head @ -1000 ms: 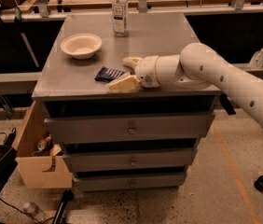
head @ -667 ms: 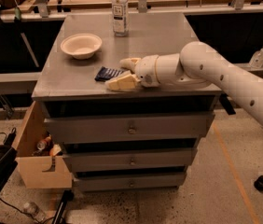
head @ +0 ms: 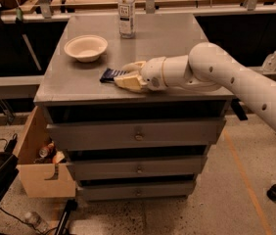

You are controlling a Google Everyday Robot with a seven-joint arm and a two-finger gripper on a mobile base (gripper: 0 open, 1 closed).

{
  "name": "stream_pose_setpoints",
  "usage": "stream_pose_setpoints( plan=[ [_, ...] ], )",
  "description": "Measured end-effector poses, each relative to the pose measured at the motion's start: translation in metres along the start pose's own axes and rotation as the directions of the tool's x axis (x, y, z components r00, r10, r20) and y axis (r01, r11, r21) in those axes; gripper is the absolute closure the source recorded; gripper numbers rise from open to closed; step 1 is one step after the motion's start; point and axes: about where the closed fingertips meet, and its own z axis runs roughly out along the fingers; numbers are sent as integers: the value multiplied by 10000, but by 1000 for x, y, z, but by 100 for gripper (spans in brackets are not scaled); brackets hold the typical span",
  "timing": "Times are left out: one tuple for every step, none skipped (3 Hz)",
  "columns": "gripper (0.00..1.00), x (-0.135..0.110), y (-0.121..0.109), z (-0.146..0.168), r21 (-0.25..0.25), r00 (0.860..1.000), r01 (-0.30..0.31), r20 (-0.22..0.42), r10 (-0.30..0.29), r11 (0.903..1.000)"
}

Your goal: Move rxbar blueberry near blue plastic bottle

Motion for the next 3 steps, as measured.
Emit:
stream_pose_setpoints(
  plan=[
    [100, -23, -8, -27, 467, 10000, 37, -9, -36, 9989],
    [100, -60, -24, -79, 1180, 9999, 76, -132, -61, 9930],
    [100, -92, -48, -128, 1776, 9996, 30, -265, 17, 9841]
  ],
)
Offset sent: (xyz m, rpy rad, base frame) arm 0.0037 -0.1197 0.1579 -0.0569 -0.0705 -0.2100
